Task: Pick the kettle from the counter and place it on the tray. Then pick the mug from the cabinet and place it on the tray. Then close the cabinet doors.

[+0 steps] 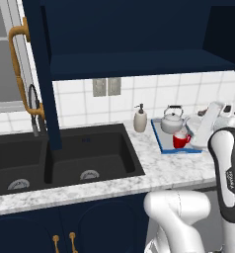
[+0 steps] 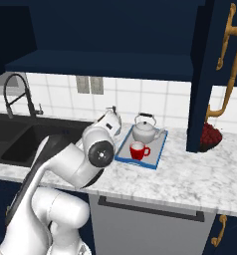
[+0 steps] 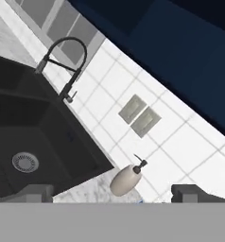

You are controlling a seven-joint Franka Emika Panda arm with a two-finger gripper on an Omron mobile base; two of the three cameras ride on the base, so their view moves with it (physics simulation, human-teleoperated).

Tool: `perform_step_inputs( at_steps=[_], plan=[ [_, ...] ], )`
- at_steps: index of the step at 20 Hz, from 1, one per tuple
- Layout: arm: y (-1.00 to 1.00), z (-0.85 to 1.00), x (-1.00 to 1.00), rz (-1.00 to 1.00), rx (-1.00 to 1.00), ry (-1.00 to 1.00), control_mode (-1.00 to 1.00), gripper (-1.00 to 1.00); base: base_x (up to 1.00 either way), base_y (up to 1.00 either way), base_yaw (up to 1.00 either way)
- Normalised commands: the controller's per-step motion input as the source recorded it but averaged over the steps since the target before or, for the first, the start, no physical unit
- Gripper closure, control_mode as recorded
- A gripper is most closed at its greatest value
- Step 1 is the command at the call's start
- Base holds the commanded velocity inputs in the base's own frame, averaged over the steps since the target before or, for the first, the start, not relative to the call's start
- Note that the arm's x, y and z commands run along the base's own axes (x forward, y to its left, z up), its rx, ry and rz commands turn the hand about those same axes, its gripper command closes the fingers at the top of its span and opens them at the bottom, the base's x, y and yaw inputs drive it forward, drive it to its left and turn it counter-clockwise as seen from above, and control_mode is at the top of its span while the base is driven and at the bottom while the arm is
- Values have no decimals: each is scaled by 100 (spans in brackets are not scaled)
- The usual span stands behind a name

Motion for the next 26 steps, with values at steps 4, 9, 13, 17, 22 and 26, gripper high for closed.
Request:
perform_step_inputs(
  at_steps=[4, 9, 13, 17, 22, 26],
  plan=[
    [56, 32, -18, 12, -13, -4, -100, -100, 0, 0, 0],
    [64, 33, -29, 17, -17, -13, -100, -100, 0, 0, 0],
    [70, 32, -33, 15, -25, -4, -100, -100, 0, 0, 0],
    [52, 32, -41, 18, -16, -5, -100, -100, 0, 0, 0],
    [41, 33, -52, 17, -7, -24, -100, -100, 0, 0, 0],
    [63, 30, -53, 7, -15, -38, -100, -100, 0, 0, 0]
  ],
)
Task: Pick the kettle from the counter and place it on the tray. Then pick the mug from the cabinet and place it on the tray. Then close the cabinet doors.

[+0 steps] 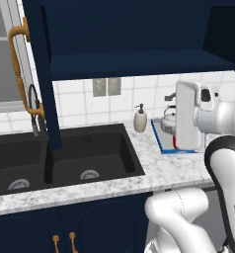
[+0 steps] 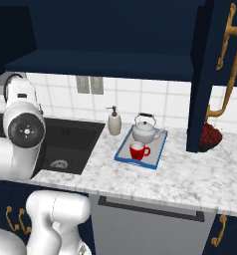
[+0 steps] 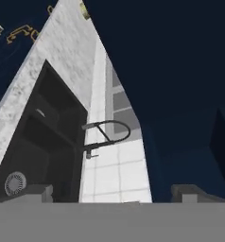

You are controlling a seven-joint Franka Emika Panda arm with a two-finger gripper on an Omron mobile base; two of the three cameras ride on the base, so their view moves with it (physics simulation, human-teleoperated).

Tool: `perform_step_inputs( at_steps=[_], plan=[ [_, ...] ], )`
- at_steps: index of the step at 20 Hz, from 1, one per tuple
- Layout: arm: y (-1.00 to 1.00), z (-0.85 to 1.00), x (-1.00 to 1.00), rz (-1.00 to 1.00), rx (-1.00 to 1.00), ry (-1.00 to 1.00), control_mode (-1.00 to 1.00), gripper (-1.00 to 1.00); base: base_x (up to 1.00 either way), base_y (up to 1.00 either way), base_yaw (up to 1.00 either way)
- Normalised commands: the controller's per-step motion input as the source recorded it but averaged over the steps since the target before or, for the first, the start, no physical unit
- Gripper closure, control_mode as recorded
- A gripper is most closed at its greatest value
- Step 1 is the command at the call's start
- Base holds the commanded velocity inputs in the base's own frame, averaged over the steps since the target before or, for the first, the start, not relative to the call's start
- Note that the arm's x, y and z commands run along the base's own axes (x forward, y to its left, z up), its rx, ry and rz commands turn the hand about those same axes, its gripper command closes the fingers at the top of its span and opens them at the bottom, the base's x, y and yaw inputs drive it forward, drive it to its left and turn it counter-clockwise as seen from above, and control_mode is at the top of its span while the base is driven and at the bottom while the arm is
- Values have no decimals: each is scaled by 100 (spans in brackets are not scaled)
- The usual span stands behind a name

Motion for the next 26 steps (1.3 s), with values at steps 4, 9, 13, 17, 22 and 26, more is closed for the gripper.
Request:
perform_step_inputs(
  at_steps=[4, 9, 13, 17, 22, 26],
  plan=[
    [76, 36, -41, 0, -18, -28, -100, -100, 0, 0, 0],
    [68, 28, -41, 0, -6, -2, -100, -100, 0, 0, 0],
    [58, 35, -40, 0, -1, 1, -100, -100, 0, 0, 0],
    [77, 19, -44, 0, 0, 0, -100, -100, 0, 0, 0],
    [80, 19, -27, 7, -2, 0, -100, -100, 0, 0, 0],
    [66, 22, -26, 3, 0, 0, -100, -100, 0, 0, 0]
  ],
)
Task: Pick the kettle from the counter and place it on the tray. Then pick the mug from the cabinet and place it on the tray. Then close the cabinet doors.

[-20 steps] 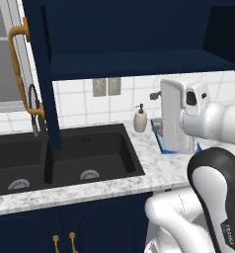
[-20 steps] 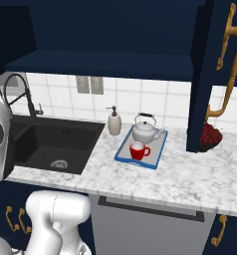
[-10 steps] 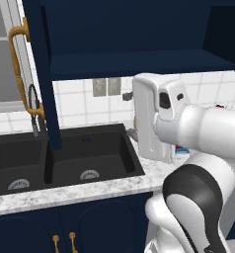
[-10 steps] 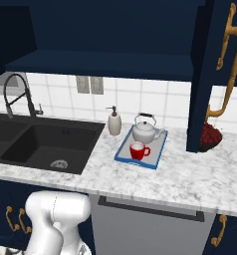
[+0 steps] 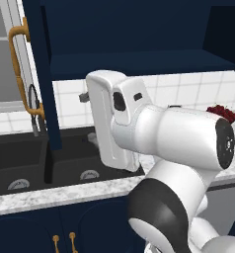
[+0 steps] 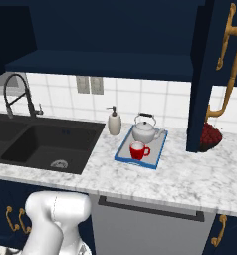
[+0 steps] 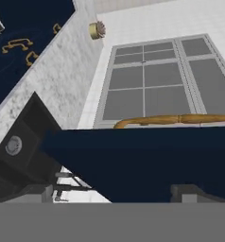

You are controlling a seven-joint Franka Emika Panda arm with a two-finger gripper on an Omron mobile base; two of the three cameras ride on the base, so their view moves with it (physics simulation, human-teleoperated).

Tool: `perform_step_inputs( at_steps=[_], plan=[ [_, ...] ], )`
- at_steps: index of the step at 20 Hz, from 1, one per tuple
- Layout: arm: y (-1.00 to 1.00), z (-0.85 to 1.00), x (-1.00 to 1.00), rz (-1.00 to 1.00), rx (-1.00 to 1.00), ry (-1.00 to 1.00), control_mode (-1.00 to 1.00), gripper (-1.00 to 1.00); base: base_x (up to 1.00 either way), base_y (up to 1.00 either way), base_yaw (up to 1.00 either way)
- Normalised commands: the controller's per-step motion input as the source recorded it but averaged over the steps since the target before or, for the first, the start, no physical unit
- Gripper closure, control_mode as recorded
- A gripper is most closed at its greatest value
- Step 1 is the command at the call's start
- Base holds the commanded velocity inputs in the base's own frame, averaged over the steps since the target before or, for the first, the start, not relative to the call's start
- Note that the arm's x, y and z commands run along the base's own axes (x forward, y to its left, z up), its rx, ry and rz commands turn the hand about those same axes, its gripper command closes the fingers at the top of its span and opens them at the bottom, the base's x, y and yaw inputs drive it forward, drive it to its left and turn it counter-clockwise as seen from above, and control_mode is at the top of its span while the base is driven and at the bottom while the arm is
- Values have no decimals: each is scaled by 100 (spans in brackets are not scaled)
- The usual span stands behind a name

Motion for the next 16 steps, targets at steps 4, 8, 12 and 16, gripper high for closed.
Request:
perform_step_inputs(
  at_steps=[4, 8, 12, 16],
  plan=[
    [61, 5, -20, 3, 0, 0, -100, -100, 0, 0, 0],
    [59, 0, -12, 3, -2, 0, -100, -100, 0, 0, 0],
    [48, 0, -6, 1, -3, 0, -100, -100, 0, 0, 0],
    [48, 0, 11, 0, -3, 0, -100, -100, 0, 0, 0]
  ],
)
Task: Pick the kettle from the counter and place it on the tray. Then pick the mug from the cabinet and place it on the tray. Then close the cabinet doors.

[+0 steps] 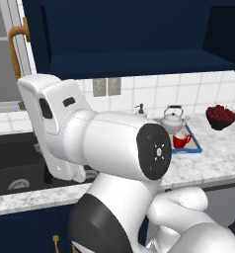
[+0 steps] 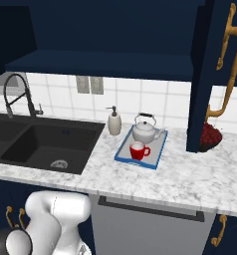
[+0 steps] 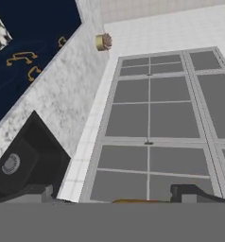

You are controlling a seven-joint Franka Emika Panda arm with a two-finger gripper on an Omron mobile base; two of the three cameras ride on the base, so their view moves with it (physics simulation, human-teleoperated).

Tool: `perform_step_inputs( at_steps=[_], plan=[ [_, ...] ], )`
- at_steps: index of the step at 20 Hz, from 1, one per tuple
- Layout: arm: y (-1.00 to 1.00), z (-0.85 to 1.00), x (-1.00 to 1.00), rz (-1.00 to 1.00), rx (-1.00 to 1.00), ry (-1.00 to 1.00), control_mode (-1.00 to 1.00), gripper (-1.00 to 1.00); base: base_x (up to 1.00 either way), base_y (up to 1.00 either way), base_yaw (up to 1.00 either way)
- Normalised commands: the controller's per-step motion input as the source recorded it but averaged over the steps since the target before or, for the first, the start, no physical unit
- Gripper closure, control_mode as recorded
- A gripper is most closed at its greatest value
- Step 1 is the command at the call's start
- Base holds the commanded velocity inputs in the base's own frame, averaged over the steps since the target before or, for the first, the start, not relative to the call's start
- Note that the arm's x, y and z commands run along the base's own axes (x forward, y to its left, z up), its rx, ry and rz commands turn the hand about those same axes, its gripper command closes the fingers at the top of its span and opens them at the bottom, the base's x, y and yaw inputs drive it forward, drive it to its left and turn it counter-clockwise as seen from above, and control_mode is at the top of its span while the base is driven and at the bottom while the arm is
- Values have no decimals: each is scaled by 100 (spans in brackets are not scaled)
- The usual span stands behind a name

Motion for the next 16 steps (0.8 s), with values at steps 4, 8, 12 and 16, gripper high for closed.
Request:
perform_step_inputs(
  at_steps=[4, 8, 12, 16],
  plan=[
    [49, 0, 40, 0, -6, 0, -100, -100, 0, 0, 0],
    [31, -6, 53, 0, -7, 0, -100, -100, 0, 0, 0],
    [2, -19, 52, 0, -9, 0, -100, -100, 0, 0, 0],
    [0, -23, 56, 0, -4, 0, -100, -100, 0, 0, 0]
  ],
)
